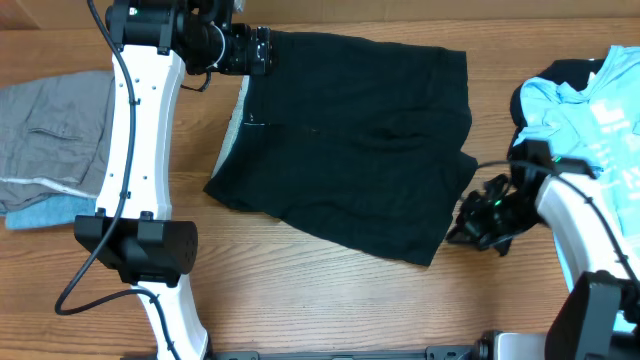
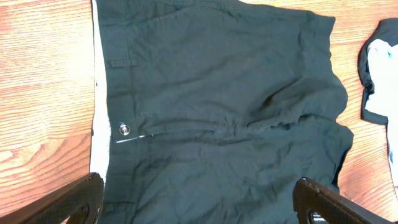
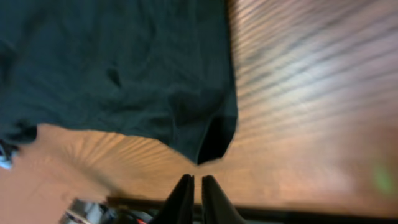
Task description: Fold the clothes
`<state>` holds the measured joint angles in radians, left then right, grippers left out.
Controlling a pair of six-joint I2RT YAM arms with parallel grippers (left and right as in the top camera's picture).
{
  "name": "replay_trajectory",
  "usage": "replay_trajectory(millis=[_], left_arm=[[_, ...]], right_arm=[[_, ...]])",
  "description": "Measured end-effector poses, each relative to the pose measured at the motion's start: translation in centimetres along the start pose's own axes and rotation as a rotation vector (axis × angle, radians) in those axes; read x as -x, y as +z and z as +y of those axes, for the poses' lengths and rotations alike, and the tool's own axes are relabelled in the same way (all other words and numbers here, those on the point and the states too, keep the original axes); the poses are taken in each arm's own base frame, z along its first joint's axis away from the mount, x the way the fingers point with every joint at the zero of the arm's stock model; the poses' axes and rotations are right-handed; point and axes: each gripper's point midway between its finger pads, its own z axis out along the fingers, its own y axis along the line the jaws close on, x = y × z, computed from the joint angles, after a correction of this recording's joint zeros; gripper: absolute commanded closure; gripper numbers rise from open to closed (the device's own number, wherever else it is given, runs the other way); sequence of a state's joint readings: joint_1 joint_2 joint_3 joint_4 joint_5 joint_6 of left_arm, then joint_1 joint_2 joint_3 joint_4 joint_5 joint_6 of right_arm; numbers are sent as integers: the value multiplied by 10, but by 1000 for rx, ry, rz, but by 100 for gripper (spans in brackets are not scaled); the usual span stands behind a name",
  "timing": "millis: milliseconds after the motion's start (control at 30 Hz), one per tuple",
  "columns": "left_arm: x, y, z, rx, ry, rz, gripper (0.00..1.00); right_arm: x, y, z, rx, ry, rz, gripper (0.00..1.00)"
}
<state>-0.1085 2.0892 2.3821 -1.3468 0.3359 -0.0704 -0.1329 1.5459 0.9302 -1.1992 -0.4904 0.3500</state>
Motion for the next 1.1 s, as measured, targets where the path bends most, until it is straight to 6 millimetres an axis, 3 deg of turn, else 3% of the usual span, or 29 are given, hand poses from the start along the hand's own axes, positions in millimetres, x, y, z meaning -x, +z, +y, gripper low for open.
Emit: replay_trajectory(millis=[33, 200, 333, 467, 800, 967, 1033, 1100], left_arm=[[0, 0, 0, 0, 0, 0, 0], [0, 0, 0, 0, -1, 0, 0], [0, 0, 0, 0, 0, 0, 0], [0, 0, 0, 0, 0, 0, 0], [0, 0, 0, 0, 0, 0, 0], [0, 0, 0, 0, 0, 0, 0], [0, 0, 0, 0, 0, 0, 0], [0, 0, 0, 0, -1, 0, 0]], right_arm=[[-1, 6, -1, 10, -10, 6, 42], [2, 16, 10, 50, -72, -10, 42], [5, 19, 16, 61, -87, -25, 51], [5, 32, 6, 31, -30, -34, 55], [5, 40, -2, 13, 14, -41, 87], [8, 44, -3, 22, 4, -57, 88], [6, 47, -6, 18, 8, -51, 96], [4, 49, -8, 15, 15, -45, 96]])
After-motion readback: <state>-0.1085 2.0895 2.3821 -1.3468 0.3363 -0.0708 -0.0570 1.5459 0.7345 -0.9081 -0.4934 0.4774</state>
